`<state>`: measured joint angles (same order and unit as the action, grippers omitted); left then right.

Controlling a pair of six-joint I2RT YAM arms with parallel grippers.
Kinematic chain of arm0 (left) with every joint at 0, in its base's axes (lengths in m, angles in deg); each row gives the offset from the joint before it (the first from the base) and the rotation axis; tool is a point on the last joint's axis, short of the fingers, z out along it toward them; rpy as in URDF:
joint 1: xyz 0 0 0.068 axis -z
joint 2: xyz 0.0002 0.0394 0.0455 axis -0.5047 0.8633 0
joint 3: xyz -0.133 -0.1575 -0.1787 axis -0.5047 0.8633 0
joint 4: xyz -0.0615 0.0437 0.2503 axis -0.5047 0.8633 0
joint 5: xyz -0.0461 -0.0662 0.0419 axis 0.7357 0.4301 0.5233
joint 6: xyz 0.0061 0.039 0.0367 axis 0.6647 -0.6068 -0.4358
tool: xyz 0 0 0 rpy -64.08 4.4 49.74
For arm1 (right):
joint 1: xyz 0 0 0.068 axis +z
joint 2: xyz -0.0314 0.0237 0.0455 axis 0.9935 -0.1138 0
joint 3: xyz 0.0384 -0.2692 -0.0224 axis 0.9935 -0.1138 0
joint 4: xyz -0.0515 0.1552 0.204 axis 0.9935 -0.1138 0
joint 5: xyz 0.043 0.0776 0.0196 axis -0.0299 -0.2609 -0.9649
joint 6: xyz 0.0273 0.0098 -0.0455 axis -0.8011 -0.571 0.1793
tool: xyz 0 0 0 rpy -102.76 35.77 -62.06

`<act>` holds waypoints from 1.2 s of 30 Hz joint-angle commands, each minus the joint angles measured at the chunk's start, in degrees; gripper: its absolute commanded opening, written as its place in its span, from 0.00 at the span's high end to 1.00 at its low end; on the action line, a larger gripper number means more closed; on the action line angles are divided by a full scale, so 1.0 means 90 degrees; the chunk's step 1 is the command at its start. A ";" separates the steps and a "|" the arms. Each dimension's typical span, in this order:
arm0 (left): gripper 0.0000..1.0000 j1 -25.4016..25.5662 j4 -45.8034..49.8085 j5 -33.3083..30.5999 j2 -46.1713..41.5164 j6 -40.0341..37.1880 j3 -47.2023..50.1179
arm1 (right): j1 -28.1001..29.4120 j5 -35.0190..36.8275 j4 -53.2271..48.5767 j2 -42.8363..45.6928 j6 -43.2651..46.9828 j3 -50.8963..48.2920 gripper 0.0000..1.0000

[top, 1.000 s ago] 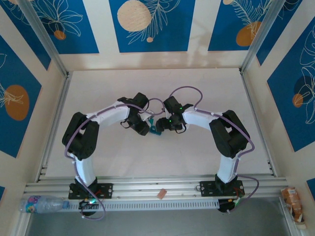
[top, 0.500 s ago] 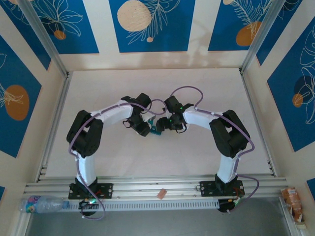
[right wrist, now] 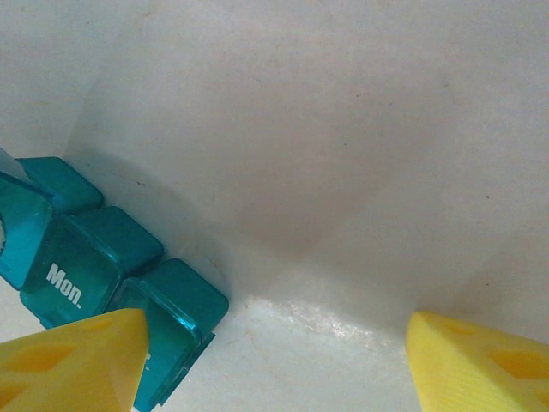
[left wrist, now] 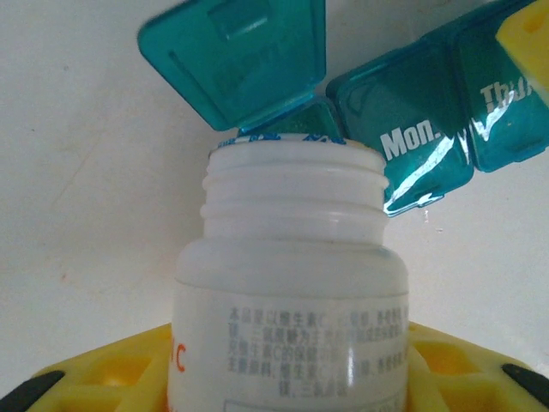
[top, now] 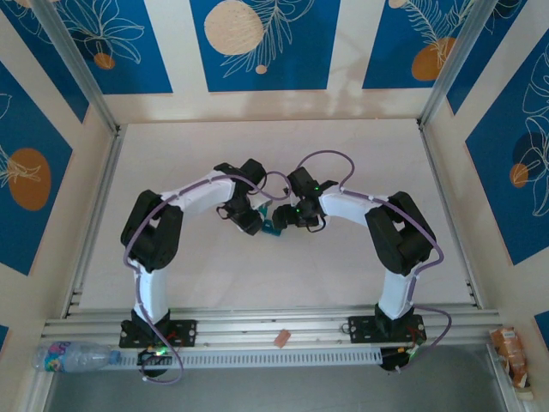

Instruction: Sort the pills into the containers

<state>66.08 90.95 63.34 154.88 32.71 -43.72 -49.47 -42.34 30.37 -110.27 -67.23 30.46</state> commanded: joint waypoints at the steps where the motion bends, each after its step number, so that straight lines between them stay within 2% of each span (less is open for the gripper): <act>1: 1.00 0.0088 0.0367 -0.0094 0.0208 -0.0206 -0.0262 | 0.0013 -0.0066 -0.0041 -0.0124 0.0016 0.0020 0.22; 36: 1.00 0.0127 0.0589 -0.0133 0.0327 -0.0277 -0.0478 | 0.0043 -0.0074 -0.0045 -0.0201 0.0008 0.0047 0.22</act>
<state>66.52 94.82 62.14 156.52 31.22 -47.15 -49.58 -42.86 30.61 -110.53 -67.23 30.48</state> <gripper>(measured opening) 0.457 0.782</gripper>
